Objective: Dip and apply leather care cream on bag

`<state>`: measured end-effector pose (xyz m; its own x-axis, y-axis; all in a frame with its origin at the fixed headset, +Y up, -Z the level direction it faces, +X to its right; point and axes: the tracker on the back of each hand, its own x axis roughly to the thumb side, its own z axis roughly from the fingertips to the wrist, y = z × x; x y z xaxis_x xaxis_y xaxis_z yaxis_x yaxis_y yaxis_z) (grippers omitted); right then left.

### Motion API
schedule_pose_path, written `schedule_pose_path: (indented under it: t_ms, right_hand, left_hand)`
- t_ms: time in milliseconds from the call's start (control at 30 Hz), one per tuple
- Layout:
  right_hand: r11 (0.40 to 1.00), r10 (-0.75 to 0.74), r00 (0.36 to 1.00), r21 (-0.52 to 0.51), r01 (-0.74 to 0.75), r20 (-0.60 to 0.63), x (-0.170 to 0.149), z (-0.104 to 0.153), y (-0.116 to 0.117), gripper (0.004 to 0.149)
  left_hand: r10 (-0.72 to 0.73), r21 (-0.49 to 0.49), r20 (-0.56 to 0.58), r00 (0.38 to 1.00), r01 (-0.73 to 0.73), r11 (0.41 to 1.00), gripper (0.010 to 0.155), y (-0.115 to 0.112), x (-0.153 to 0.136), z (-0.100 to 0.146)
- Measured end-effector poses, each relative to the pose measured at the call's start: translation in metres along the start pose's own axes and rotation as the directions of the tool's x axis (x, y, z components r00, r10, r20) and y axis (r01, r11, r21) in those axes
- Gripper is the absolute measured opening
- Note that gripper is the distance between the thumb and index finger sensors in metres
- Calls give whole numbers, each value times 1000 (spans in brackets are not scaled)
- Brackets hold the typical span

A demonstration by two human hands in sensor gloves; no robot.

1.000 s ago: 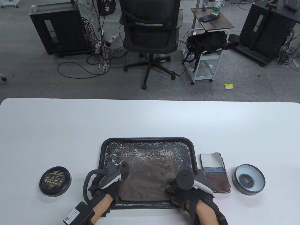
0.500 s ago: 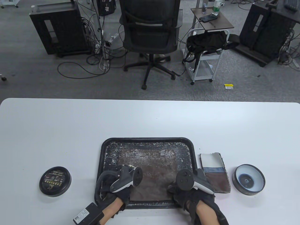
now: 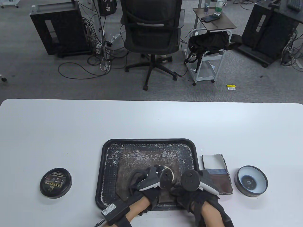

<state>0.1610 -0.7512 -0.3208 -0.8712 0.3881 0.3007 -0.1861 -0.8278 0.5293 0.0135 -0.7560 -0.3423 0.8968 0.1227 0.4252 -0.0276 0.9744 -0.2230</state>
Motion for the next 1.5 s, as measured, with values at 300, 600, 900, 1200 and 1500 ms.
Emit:
schedule_pose_path:
  t_ms: [300,600,900,1200,1500]
  right_hand:
    - [999,-40,999,-3,40,-22,-5,1,-1,53]
    - [999,-29,997,-16,28,-69,-4,1,-2,50]
    - [999,-33,996,-25,30,-89,-3,2,-2,53]
    - [999,-31,995,-36,28,-98,-2,2,-2,55]
    - [999,-32,994,-42,28,-100,-2,2,-3,56]
  left_hand:
    - [40,-13,100,994,-39,999,60,0,11,-10]
    - [-3,-28,75,997,6,1000,60,-1,-4,7]
    - [-88,-44,28,996,89,995,61,-8,-31,36]
    - [-107,-76,-37,994,104,992,61,-10,-68,64]
    - [-125,-100,-105,987,114,988,61,-9,-100,86]
